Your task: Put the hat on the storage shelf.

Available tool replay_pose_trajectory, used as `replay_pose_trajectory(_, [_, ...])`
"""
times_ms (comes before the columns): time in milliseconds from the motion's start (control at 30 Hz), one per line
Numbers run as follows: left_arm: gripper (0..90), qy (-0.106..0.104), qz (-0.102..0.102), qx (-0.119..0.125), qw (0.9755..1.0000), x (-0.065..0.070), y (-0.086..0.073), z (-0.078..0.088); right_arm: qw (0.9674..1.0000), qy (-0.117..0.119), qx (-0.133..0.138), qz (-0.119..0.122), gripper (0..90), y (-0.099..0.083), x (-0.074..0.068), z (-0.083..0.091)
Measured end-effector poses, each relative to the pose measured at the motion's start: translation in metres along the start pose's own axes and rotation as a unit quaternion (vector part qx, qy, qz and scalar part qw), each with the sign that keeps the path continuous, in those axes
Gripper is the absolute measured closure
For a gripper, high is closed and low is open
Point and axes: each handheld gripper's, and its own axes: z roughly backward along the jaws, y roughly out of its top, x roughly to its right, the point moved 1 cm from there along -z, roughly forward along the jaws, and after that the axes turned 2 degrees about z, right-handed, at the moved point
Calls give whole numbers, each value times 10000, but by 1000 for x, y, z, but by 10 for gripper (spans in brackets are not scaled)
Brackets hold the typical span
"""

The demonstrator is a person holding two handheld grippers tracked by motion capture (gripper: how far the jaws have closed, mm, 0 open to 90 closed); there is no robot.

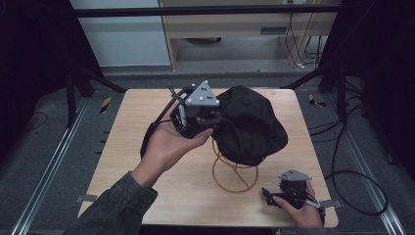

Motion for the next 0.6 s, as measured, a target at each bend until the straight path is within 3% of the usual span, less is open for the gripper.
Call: replay_pose_trajectory(600, [858,-104,94,-322,9994,6,-15,-18,10000,-1,1,1,4,0,0,0])
